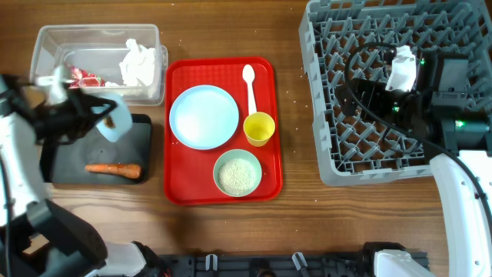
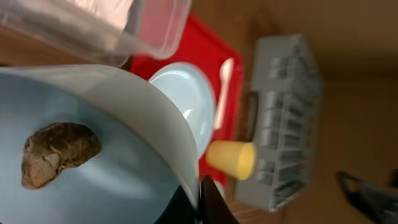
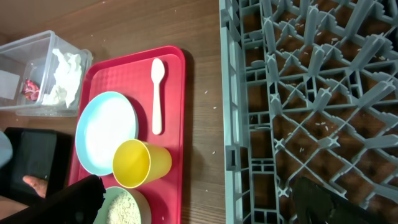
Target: Sort waste into correct bins and load items into the dishwasher rack
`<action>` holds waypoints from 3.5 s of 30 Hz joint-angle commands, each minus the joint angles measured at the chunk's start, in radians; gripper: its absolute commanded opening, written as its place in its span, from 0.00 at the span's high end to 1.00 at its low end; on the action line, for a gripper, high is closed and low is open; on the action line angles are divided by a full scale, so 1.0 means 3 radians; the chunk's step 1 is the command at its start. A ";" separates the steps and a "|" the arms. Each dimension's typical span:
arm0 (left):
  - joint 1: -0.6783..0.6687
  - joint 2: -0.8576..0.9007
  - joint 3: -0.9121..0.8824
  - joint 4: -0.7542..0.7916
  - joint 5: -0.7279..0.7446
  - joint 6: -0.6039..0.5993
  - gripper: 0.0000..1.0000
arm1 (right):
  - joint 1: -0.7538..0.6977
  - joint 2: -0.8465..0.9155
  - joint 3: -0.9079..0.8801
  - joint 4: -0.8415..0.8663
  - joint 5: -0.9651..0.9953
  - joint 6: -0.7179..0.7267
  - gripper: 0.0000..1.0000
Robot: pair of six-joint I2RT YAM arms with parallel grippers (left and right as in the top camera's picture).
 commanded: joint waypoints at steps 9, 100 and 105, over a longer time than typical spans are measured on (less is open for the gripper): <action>0.0846 0.0924 -0.0434 -0.0028 0.2079 0.0736 0.96 | 0.0005 0.0022 0.0034 0.0009 0.0034 -0.0037 0.00; -0.4623 0.0646 -0.0291 0.0495 -0.2736 -0.1387 0.46 | 0.0005 0.0022 0.0034 -0.0057 0.0120 -0.0034 0.01; -0.4662 0.0768 -0.0291 0.0538 -0.2725 -0.1465 0.62 | 0.0005 0.0022 0.0034 -0.0042 0.0120 -0.0034 0.00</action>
